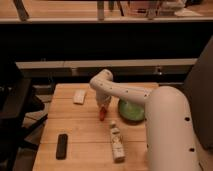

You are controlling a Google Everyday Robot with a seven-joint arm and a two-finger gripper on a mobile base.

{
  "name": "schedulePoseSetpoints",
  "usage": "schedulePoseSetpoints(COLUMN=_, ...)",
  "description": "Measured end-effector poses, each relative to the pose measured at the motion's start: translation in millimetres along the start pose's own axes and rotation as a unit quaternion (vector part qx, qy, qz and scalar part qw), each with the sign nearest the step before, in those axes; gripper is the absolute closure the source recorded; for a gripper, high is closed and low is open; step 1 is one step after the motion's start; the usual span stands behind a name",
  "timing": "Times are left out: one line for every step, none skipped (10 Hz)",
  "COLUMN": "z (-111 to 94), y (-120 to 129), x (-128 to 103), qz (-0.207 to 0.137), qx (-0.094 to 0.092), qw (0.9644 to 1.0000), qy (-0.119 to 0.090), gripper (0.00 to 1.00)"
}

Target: Drag the pepper across the table

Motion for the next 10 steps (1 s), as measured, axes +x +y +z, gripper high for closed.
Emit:
schedulePoseSetpoints(z=0, y=1, x=-1, qz=-0.001, qx=0.002, qw=1.0000, qy=0.001, gripper=0.99)
schedulePoseSetpoints(z=1, y=10, x=-1, qz=-0.004, qx=0.005, qw=1.0000, qy=0.001, gripper=0.99)
schedulePoseSetpoints(z=1, y=20, x=0, qz=-0.006, qx=0.004, qw=1.0000, qy=0.002, gripper=0.99)
schedulePoseSetpoints(z=1, y=26, x=1, qz=-0.006, qx=0.003, qw=1.0000, qy=0.003, gripper=0.99)
schedulePoseSetpoints(z=2, y=26, x=1, qz=-0.007, qx=0.002, qw=1.0000, qy=0.005, gripper=0.99)
schedulePoseSetpoints(z=2, y=25, x=0, qz=-0.007, qx=0.002, qw=1.0000, qy=0.005, gripper=0.99)
schedulePoseSetpoints(z=2, y=25, x=-1, qz=-0.005, qx=0.003, qw=1.0000, qy=0.005, gripper=0.99)
schedulePoseSetpoints(z=1, y=25, x=-2, qz=-0.005, qx=0.006, qw=1.0000, qy=0.004, gripper=0.99)
schedulePoseSetpoints(z=1, y=29, x=-2, qz=-0.007, qx=0.008, qw=0.9999, qy=0.005, gripper=0.99)
schedulePoseSetpoints(z=1, y=34, x=-2, qz=-0.012, qx=0.007, qw=0.9999, qy=0.005, gripper=0.99)
